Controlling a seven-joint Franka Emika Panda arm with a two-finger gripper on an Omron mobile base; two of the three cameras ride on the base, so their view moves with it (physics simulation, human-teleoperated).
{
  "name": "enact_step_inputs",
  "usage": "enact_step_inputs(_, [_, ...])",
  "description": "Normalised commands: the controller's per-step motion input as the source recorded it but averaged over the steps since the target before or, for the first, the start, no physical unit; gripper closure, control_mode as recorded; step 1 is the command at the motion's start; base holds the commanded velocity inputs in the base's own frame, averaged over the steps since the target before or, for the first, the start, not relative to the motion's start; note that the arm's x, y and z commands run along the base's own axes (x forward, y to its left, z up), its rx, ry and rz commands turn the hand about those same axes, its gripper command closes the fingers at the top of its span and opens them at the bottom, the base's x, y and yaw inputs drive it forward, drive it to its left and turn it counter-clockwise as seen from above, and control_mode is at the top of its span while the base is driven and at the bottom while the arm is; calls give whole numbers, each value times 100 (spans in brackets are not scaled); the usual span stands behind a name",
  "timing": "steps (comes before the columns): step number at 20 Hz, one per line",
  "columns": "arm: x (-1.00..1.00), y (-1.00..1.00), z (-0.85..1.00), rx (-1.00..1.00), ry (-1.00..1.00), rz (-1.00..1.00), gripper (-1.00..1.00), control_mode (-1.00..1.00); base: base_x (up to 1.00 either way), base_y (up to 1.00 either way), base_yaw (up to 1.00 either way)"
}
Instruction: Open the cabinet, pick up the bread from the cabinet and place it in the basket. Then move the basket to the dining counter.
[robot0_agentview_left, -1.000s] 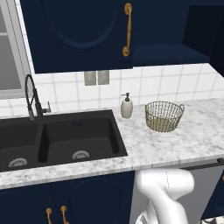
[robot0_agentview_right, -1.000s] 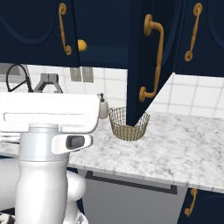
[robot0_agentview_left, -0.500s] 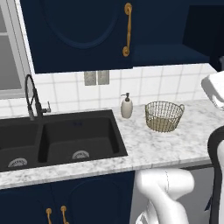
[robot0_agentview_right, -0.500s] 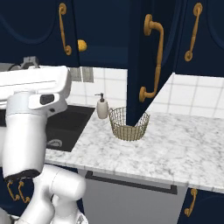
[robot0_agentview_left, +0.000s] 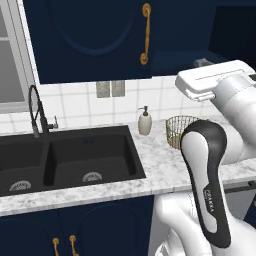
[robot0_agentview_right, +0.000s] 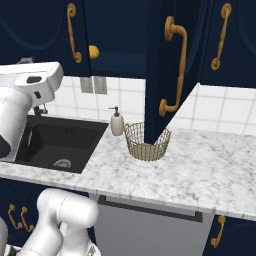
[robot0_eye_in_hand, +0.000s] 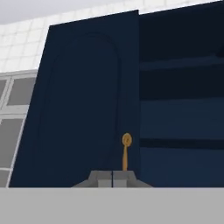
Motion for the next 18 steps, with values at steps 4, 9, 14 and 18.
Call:
enact_step_inputs(4, [77, 45, 0, -7, 31, -18, -100, -100, 0, 0, 0])
enact_step_inputs(9, [57, 11, 0, -6, 29, -26, -100, -100, 0, 0, 0])
enact_step_inputs(14, [37, 0, -2, 5, 7, -7, -100, -100, 0, 0, 0])
enact_step_inputs(18, [68, -1, 0, 15, 14, 17, -100, -100, 0, 0, 0])
